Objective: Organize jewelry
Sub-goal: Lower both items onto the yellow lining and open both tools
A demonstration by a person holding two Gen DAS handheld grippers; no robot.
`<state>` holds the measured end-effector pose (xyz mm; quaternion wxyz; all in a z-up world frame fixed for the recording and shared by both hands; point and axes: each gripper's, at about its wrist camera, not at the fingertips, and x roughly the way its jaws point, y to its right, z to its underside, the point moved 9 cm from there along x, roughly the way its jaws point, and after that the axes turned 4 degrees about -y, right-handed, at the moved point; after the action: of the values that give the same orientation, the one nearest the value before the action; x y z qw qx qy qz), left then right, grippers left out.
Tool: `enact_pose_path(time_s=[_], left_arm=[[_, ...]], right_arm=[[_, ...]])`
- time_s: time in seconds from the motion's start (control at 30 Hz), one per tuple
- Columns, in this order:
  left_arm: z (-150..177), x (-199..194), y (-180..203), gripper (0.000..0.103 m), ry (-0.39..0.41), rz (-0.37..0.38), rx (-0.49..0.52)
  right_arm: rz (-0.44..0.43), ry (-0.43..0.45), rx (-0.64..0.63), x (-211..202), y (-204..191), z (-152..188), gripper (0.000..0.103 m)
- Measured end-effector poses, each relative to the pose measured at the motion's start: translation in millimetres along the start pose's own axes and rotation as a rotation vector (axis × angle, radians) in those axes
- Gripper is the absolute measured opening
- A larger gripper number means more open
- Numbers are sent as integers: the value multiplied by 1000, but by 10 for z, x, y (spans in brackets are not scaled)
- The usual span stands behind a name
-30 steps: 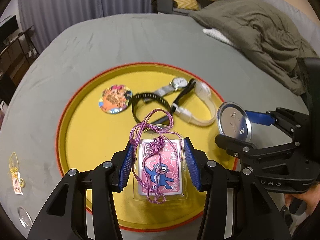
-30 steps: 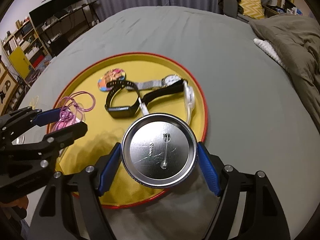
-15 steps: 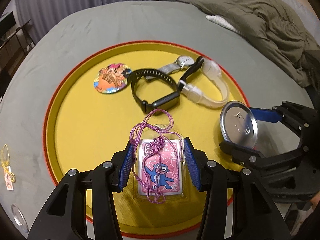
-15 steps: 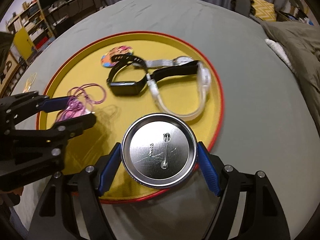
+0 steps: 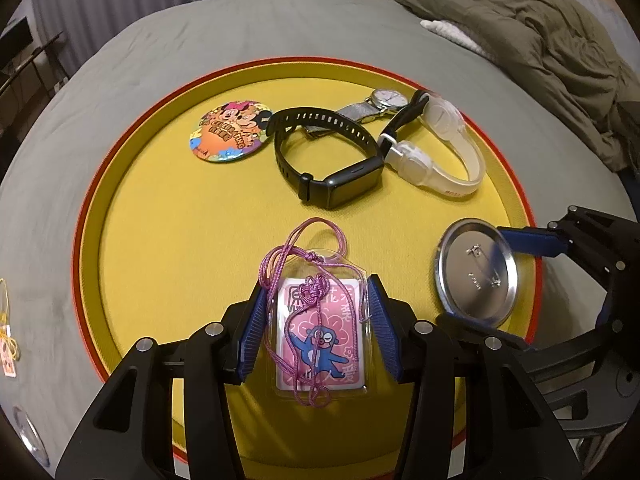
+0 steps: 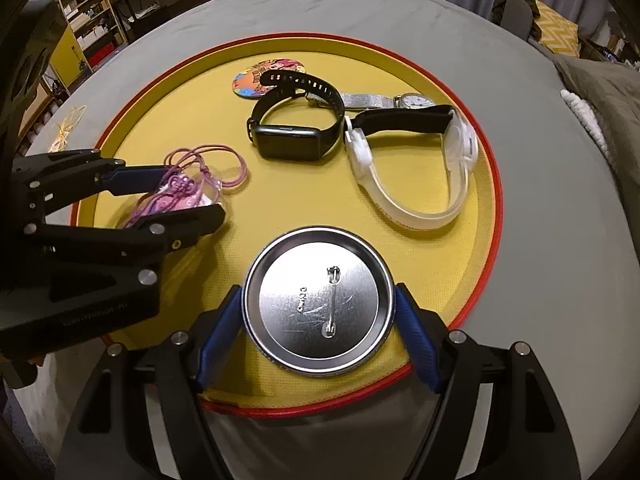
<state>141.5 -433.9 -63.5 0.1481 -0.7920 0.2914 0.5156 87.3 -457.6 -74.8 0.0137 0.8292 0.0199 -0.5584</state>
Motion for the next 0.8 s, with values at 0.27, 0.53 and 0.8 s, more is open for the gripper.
enact_pose_path(time_s=[0.27, 0.53, 0.8], left_arm=[[59, 1, 58, 47, 17, 0, 57], [89, 6, 84, 53, 23, -18, 98], [88, 16, 92, 53, 26, -19, 106]], right_arm=[[-17, 1, -40, 4, -24, 28, 70], [-16, 33, -39, -19, -20, 81, 71], [-16, 33, -36, -16, -18, 69, 71]])
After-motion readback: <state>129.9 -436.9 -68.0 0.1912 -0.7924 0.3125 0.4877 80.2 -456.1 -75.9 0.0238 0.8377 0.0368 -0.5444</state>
